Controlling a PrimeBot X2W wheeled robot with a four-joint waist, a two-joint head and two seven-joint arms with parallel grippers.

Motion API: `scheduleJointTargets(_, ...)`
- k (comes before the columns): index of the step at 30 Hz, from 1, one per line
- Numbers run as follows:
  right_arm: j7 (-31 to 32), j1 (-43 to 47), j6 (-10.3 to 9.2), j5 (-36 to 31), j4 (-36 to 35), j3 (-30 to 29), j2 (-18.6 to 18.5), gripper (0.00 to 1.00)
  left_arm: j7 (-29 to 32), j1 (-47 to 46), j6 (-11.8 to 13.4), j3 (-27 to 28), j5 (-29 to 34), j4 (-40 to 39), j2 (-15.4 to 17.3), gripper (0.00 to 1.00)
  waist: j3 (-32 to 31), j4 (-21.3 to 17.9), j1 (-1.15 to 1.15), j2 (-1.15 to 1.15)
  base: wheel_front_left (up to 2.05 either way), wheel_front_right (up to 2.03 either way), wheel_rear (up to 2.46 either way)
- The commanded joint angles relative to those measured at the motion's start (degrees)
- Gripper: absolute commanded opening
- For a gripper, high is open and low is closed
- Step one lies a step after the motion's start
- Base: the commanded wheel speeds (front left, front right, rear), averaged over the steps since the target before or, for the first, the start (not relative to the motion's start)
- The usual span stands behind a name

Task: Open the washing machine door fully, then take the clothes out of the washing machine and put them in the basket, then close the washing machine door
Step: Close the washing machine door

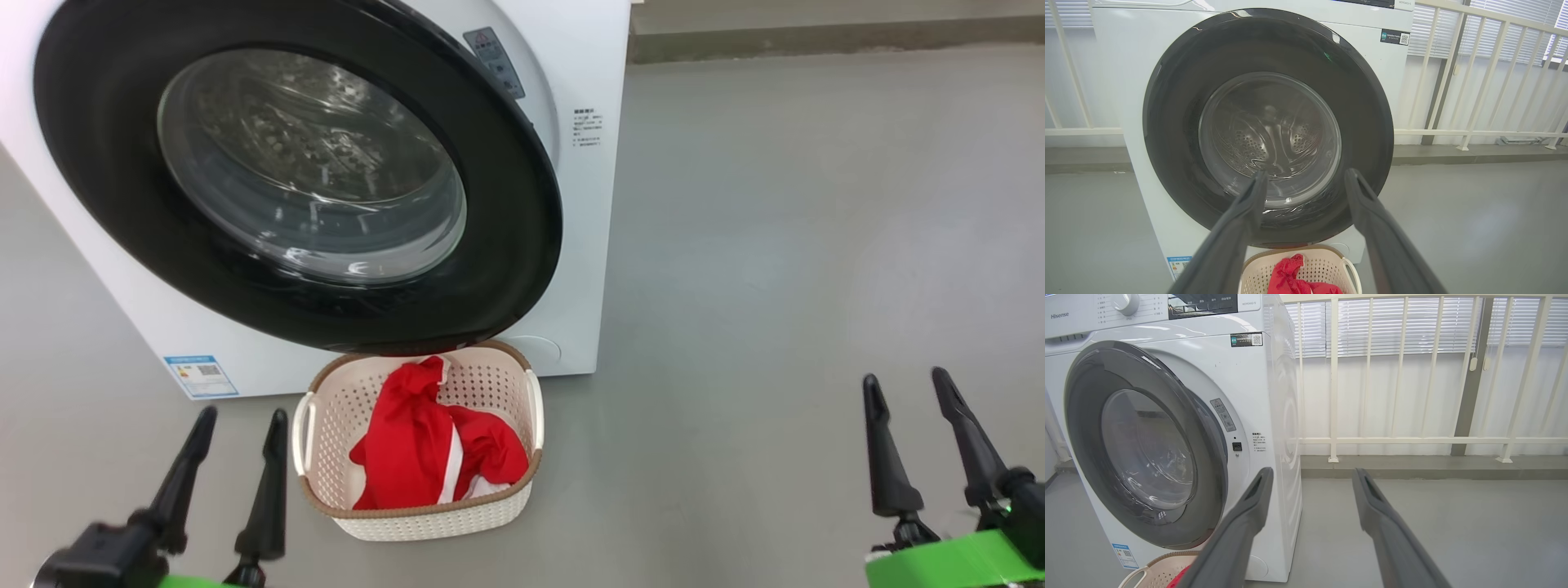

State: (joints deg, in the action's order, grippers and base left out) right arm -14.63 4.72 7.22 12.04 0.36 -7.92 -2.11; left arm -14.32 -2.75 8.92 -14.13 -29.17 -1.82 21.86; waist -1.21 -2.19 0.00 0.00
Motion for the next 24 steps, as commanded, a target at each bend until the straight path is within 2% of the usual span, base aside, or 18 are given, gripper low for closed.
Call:
scheduleJointTargets(1, -0.4, -0.2, 0.26, 0.2, -1.9, 0.8, -0.8, 1.00, -0.7, -0.3, 0.6, 3.1, 1.0, -2.0, 1.7, 1.00, -0.5, 0.6, 0.00, 0.00, 0.00, 0.00, 0.00)
scheduleJointTargets(9, -0.4, 3.5, 0.26, 0.8, -4.1, -1.2, -0.8, 1.00, -0.7, 7.0, 1.2, 6.1, 4.0, -4.6, 0.1, 1.00, -1.8, 1.3, 0.00, 0.00, 0.00, 0.00, 0.00)
scheduleJointTargets(24, -0.4, 5.2, 0.26, 0.9, -4.3, 0.6, -0.8, 1.00, -0.7, 10.6, -2.1, 7.8, 5.7, -3.6, -2.4, 1.00, -3.2, 1.3, 0.00, 0.00, 0.00, 0.00, 0.00)
